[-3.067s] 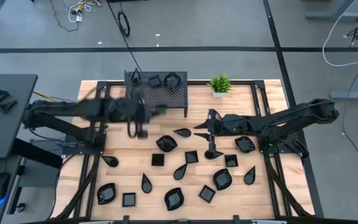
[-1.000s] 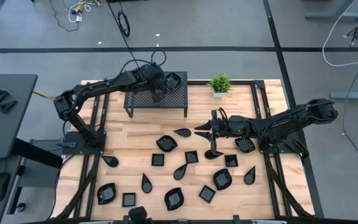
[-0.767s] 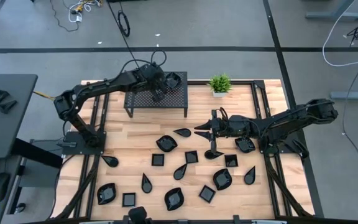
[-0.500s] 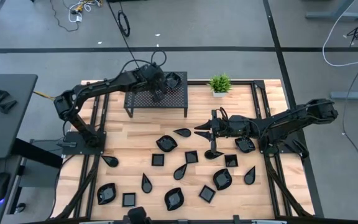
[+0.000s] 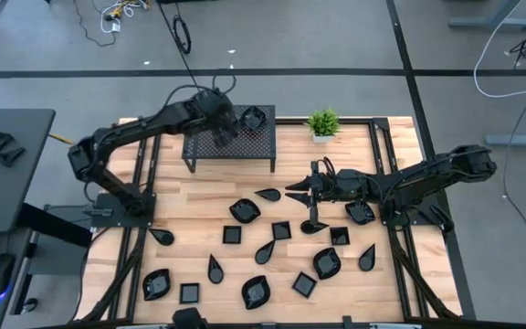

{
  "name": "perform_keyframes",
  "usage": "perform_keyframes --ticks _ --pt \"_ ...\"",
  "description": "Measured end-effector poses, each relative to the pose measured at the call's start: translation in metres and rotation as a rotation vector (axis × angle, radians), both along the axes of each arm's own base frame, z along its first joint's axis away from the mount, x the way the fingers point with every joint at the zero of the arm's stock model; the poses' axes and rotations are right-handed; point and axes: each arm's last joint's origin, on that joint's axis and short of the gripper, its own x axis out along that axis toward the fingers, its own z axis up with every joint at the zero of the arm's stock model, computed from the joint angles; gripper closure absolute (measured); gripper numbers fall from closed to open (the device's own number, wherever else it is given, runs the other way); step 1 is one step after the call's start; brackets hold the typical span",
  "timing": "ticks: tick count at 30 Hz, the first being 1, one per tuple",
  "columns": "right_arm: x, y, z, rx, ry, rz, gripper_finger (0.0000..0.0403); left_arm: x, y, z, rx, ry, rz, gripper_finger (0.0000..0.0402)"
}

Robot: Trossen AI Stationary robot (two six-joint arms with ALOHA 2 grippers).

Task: Pick & Place Mini shaped plates
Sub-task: Stack the black square plate on top of the square plate on the shelf

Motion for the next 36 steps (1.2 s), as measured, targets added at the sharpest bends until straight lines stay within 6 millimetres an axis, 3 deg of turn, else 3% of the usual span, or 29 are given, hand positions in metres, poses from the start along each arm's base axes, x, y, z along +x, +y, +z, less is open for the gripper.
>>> perform_keyframes --ticks 5,8,16,36 --pt "0.0 0.0 0.0 -0.001 -0.004 0.0 0.0317 -0.005 0.006 0.009 -0.109 -0.163 -0.081 0.0258" --pt "0.0 0.0 0.0 0.0 -0.005 0.0 0.0317 -0.005 0.014 0.008 -0.169 -0.236 -0.099 0.0291" --pt "0.0 0.0 0.001 0.001 -0.007 0.0 0.0317 -0.001 0.025 -0.011 -0.284 -0.233 -0.107 0.0392" --pt "0.0 0.0 0.001 0.007 -0.007 -0.001 0.0317 -0.013 0.032 -0.016 -0.254 -0.125 -0.016 0.0388"
